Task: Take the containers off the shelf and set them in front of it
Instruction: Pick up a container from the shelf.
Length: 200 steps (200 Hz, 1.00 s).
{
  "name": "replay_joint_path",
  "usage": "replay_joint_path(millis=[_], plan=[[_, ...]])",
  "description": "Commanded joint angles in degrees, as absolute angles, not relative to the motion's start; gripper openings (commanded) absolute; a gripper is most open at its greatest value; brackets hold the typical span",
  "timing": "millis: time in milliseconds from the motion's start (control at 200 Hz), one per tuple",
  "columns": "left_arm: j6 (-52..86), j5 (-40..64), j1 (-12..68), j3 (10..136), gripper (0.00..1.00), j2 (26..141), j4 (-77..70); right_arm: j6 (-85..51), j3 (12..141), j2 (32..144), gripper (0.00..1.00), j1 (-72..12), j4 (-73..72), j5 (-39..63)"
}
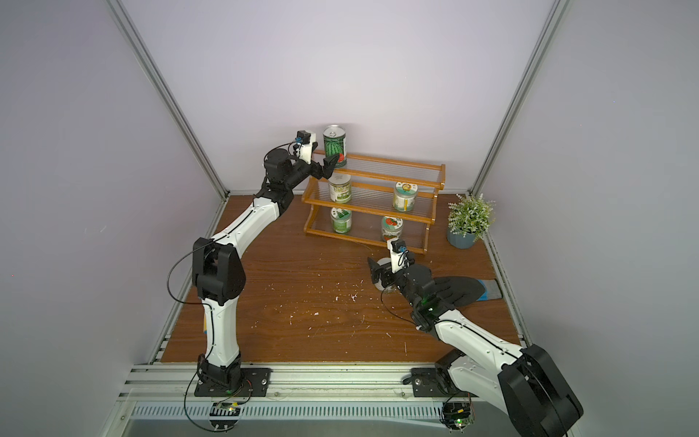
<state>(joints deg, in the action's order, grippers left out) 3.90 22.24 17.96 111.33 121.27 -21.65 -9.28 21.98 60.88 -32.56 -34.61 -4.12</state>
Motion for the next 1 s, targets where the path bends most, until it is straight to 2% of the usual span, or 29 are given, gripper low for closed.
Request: replay_joint_path(millis=[0, 565, 636, 706, 766, 996], plan=[[6.08, 22.72, 18.27, 114.52, 0.99, 122.87, -21.71, -8.88, 23.64, 60.73, 0.99, -32.80, -37.79, -3.78], [4.73, 20.81, 20.92, 121.59, 1.00, 128.84, -22.41, -9.13, 22.94, 61.69, 0.99, -32.81, -38.76, -4.22], [4.91, 20.23, 21.01, 121.70, 0.94, 129.02, -22.50, -9.22, 22.82, 61.65, 0.99, -32.84, -38.93, -4.22], [5.14, 19.88, 21.01, 121.95, 0.81, 129.18, -22.76, -9.25, 22.59, 61.69, 0.99, -32.85, -39.11, -4.23], [5.35, 19.68, 21.01, 121.96, 0.74, 129.16, -22.94, -9.29, 22.59, 61.70, 0.99, -32.81, -39.20, -4.22], [4.86, 19.15, 21.08, 121.90, 0.71, 128.20, -23.02, -9.29, 22.43, 61.35, 0.99, -32.79, -39.29, -4.22]])
